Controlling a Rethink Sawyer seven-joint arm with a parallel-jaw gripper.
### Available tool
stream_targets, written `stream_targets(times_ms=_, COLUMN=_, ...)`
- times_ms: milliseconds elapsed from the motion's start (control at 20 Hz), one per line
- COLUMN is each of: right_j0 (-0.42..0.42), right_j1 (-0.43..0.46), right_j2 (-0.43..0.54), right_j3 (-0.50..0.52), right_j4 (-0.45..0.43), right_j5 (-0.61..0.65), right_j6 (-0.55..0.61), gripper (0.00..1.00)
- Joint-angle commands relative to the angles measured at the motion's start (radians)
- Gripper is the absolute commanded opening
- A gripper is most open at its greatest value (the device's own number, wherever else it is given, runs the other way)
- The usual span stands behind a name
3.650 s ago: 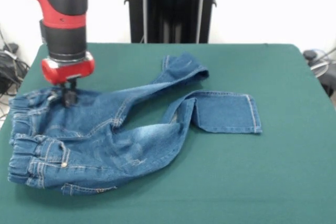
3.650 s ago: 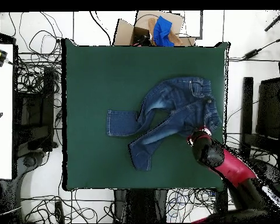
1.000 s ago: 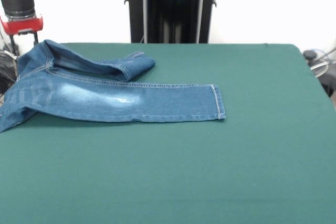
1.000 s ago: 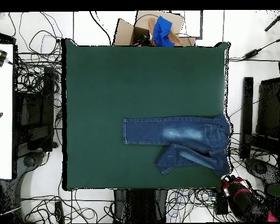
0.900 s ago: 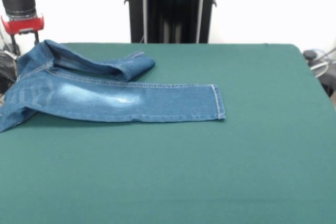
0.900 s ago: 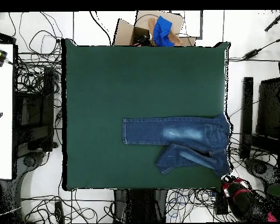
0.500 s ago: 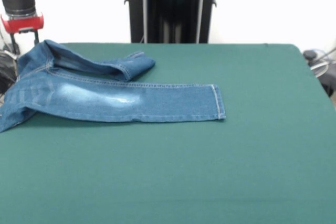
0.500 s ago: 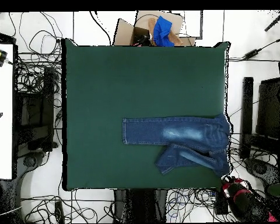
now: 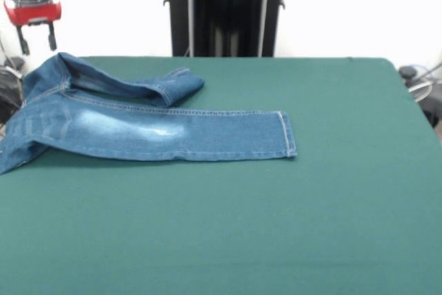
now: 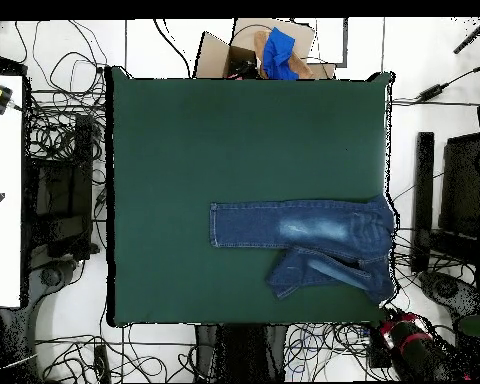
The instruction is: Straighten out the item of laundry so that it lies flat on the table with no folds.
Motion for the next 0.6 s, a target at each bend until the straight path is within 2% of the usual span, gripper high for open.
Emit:
stream_targets(times_ms=50, right_j0=0.098, right_j1=-0.216, right_j2=-0.071, right_j3=0.263, right_j4=0.052, right_j5=0.146, right_j6=0.264, gripper=1.00)
stream_targets(times_ms=250, right_j0=0.130, right_j1=-0.309, right_j2=-0.107, right_j3=0.394, right_j4=0.090, right_j5=0.113, right_j6=0.329, gripper=1.00)
stream_targets(times_ms=600, right_j0=0.216, right_j1=-0.369, right_j2=-0.137, right_j3=0.520, right_j4=0.170, right_j5=0.041, right_j6=0.387, gripper=1.00)
